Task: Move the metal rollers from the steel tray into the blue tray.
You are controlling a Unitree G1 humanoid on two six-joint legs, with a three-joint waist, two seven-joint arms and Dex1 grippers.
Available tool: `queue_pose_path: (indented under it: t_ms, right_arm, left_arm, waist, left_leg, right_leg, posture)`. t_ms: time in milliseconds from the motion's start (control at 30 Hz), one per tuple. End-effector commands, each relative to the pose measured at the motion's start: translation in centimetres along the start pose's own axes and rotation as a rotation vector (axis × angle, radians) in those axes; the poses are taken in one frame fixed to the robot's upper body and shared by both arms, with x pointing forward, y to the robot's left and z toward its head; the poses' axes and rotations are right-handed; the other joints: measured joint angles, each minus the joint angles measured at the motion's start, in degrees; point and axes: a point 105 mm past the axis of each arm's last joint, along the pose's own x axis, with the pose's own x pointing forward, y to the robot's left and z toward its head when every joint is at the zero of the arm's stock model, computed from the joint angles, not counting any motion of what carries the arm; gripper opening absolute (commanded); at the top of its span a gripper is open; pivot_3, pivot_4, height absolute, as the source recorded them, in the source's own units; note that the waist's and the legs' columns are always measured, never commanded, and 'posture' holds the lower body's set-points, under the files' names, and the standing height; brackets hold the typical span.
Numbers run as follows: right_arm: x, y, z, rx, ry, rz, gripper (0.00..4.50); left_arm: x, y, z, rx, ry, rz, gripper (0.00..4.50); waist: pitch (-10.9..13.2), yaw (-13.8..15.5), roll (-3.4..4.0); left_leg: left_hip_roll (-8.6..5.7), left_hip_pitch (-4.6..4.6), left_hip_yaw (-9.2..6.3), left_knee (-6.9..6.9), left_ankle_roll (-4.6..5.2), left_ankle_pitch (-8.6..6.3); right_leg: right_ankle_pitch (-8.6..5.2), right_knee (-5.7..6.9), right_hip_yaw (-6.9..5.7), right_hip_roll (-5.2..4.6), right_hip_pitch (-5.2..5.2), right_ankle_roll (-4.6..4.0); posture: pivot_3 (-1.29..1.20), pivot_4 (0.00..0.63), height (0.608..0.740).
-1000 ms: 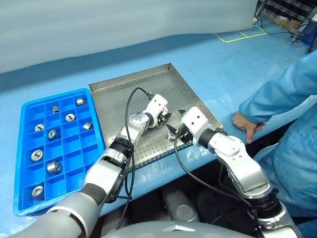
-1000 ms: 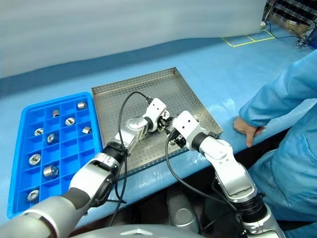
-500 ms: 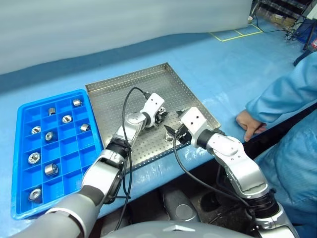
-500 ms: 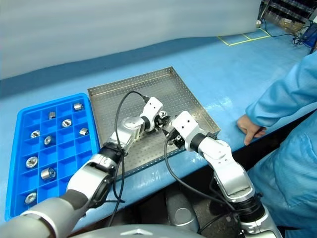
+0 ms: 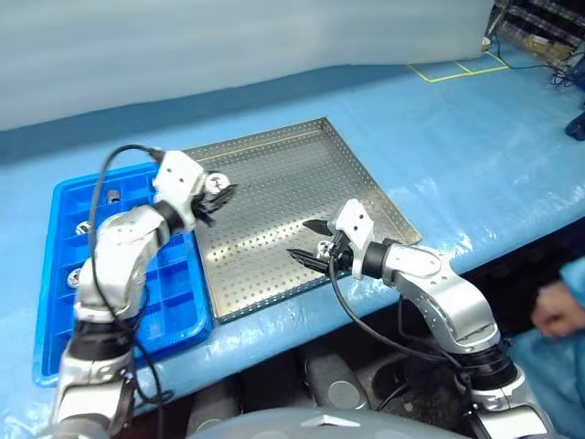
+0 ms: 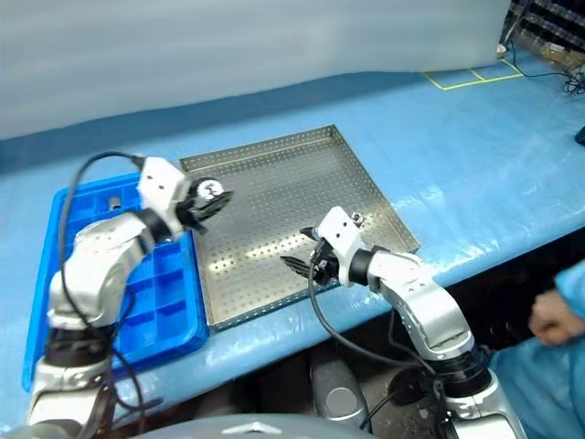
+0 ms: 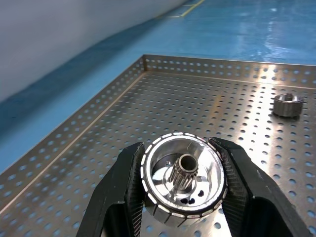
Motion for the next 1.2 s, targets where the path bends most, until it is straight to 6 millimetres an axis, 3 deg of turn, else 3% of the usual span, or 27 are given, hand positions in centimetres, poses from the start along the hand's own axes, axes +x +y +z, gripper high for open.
queue_pose_path:
  t_ms: [33,233,467,567,667,867,967,1067,1200]
  right_arm:
    - [0.4,0.0,0.9,-0.038,-0.029,-0.002,3.51]
    - [0.9,0.3,1.0,-0.057,-0.024,0.014,3.51]
    - [0.9,0.2,1.1,-0.082,-0.017,0.007,3.51]
    - [0.8,0.1,1.2,-0.089,-0.021,-0.009,3.51]
    - [0.7,0.0,1.2,-0.092,-0.021,-0.022,3.51]
    - [0.0,-1.1,0.8,-0.137,0.021,-0.084,3.51]
    - [-1.7,-2.6,0.0,-0.231,0.123,-0.154,3.51]
    - [-3.9,-4.7,-0.3,-0.297,0.216,-0.257,3.51]
    - [-6.2,-6.0,-0.6,-0.338,0.287,-0.345,3.51]
  left_arm:
    - [-3.4,3.0,-0.7,-0.011,0.03,0.235,1.78]
    - [-4.5,2.0,-4.1,-0.101,0.123,0.291,1.78]
    - [-3.2,1.4,-6.1,-0.162,0.183,0.307,1.78]
    - [-3.3,1.4,-6.7,-0.157,0.219,0.321,2.79]
    - [-3.1,0.7,-5.6,-0.177,0.161,0.262,3.76]
    - [-1.9,-2.8,-0.2,-0.223,-0.116,-0.027,3.76]
    - [-0.4,-6.5,1.7,-0.21,-0.156,-0.262,3.76]
    - [1.1,-10.3,2.3,-0.14,-0.132,-0.482,3.76]
    - [3.0,-13.0,1.5,-0.059,-0.07,-0.636,3.76]
  waist:
    - [0.0,1.11,0.0]
    - [-0.01,5.51,-0.08]
    - [-0.05,8.26,-0.15]
    - [-0.05,8.37,-0.15]
    - [-0.05,8.31,-0.15]
    - [-0.06,8.51,-0.17]
    - [-0.07,8.58,-0.16]
    - [-0.07,8.49,-0.16]
    - [-0.08,7.4,-0.14]
  left_leg:
    - [0.0,0.0,0.0,-0.01,0.0,0.0]
    - [-0.04,-0.04,0.06,0.09,0.0,0.0]
    - [-0.06,-0.05,0.17,0.2,0.02,0.01]
    - [-0.05,-0.06,0.17,0.19,0.02,0.01]
    - [-0.04,-0.07,0.18,0.17,0.02,0.01]
    - [-0.05,-0.11,0.18,0.23,0.02,0.01]
    - [-0.1,-0.1,0.19,0.29,0.03,0.01]
    - [-0.14,-0.14,0.19,0.45,0.12,-0.04]
    - [-0.14,-0.12,0.26,0.61,0.21,-0.09]
  right_leg:
    - [0.0,0.0,0.0,-0.01,0.0,-0.01]
    - [0.0,-0.01,-0.11,-0.08,0.02,-0.02]
    - [0.03,0.01,-0.17,-0.09,0.06,-0.04]
    - [0.04,0.0,-0.17,-0.08,0.06,-0.06]
    - [0.06,0.0,-0.16,-0.08,0.03,-0.11]
    - [0.05,0.0,-0.18,-0.1,0.05,-0.09]
    - [0.05,0.0,-0.17,-0.13,0.09,-0.08]
    - [0.01,-0.02,-0.16,-0.14,0.13,-0.1]
    - [-0.07,-0.02,-0.05,-0.1,0.17,-0.22]
  posture:
    - [-0.11,0.15,0.74]
    - [-0.08,0.15,0.74]
    - [-0.08,0.15,0.74]
    - [-0.1,0.15,0.74]
    - [-0.1,0.15,0.74]
    - [-0.12,0.15,0.74]
    - [-0.12,0.15,0.74]
    - [-0.14,0.15,0.74]
    - [-0.2,0.15,0.74]
